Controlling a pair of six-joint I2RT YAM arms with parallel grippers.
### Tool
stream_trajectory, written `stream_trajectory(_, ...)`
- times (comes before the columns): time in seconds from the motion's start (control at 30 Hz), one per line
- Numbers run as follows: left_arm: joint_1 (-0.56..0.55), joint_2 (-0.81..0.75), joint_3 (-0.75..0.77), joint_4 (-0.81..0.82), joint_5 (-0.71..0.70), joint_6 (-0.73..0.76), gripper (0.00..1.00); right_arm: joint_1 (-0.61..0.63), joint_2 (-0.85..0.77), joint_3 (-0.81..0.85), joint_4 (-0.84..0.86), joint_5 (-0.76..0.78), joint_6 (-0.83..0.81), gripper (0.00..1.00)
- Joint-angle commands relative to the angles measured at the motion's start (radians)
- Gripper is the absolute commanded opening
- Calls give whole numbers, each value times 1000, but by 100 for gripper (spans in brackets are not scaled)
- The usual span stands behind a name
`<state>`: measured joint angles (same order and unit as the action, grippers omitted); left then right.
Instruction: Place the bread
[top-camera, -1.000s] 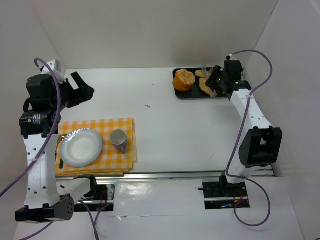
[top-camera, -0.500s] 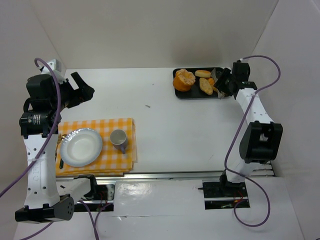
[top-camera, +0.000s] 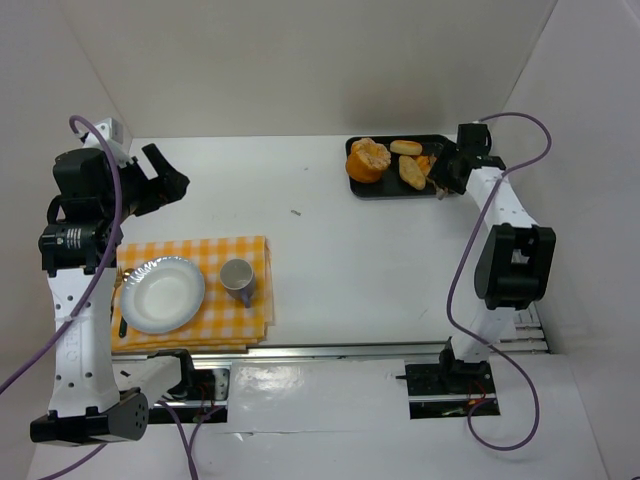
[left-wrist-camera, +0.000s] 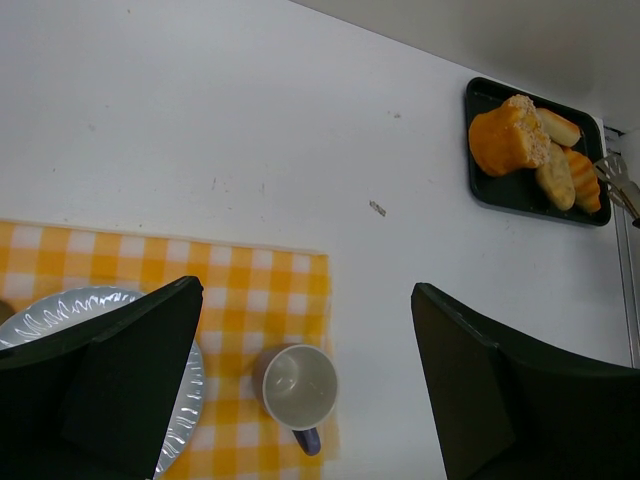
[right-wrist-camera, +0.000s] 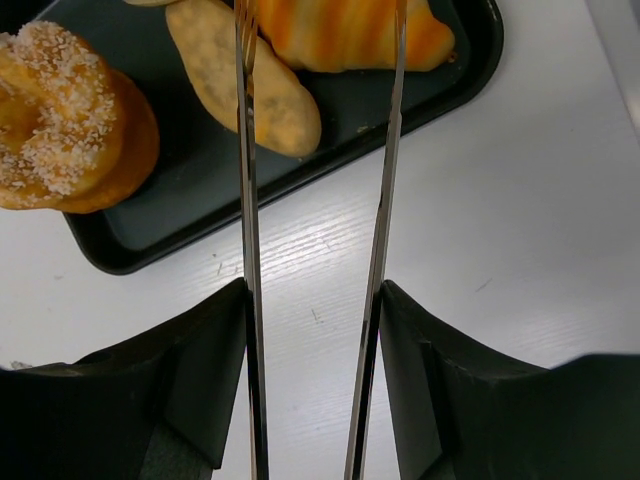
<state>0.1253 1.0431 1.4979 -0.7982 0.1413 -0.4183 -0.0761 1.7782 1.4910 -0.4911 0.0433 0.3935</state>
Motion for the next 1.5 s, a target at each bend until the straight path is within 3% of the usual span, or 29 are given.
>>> stream_trajectory(0.0,-6,-2,-2,44,26,9,99,13,15,66,-14,56,-25,60)
stream_trajectory(0.43,-6,8,-2,53,26,9,99,22,115,130,-33,35,-44,60)
stream_trajectory(0.53,-6,8,-2,53,26,9,99,22,139,143,-33,24,-44,53)
stream_trajectory(0.63,-6,8,-2,53,26,9,99,22,148,153,-33,13,-53,38)
stream_trajectory(0.93,-6,8,-2,53,26,9,99,12,115,153,-24,-51,-53,5)
stream_trajectory(1.47,-6,-2,-11,53,26,9,99,-7,-31,144,-6,-121,-35,0)
